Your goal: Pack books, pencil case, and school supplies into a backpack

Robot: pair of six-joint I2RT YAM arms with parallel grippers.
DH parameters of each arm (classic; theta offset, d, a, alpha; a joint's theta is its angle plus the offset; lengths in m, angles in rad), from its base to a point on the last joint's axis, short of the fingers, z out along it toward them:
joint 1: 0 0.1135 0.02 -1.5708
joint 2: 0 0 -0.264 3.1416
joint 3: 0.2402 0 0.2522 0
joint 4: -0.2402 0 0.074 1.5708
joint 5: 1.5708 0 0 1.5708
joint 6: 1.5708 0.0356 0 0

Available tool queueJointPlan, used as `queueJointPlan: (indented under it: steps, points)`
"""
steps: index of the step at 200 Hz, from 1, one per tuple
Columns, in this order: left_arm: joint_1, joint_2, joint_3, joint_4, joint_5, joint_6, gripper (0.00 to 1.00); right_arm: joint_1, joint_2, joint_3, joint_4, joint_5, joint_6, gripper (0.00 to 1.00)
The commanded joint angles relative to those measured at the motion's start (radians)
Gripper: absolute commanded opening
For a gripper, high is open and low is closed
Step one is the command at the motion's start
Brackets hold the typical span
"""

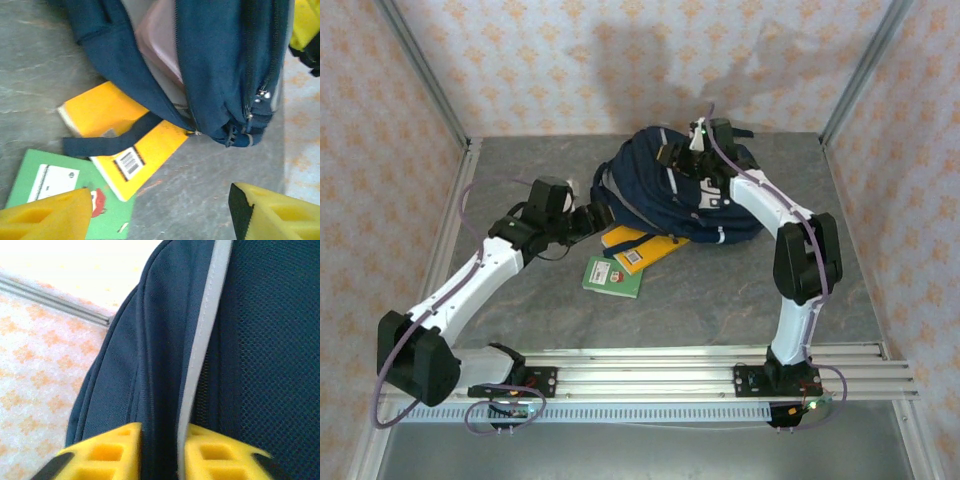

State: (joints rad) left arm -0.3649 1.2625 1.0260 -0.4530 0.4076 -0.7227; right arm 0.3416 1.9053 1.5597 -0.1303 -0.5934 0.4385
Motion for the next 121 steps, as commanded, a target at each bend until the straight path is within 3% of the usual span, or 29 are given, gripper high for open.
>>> queueJointPlan:
  steps: [1, 33, 52, 80, 121]
  points:
    - [0.016, -0.007, -0.034, -0.058, -0.064, 0.051, 0.72, 0.028, -0.049, 0.023, -0.078, 0.122, -0.094, 0.48]
    - [0.025, 0.049, -0.063, -0.032, -0.088, 0.062, 0.70, 0.054, -0.180, -0.051, -0.132, 0.280, -0.094, 0.50]
    - [0.029, 0.103, -0.085, 0.003, -0.089, 0.057, 0.68, 0.090, -0.303, -0.198, -0.071, 0.341, -0.050, 0.48]
    - [0.030, 0.192, -0.113, 0.065, -0.082, 0.022, 0.64, 0.134, -0.415, -0.398, -0.023, 0.231, 0.075, 0.42]
    - [0.011, 0.307, -0.168, 0.166, -0.089, -0.041, 0.59, 0.205, -0.482, -0.684, 0.063, 0.052, 0.179, 0.41]
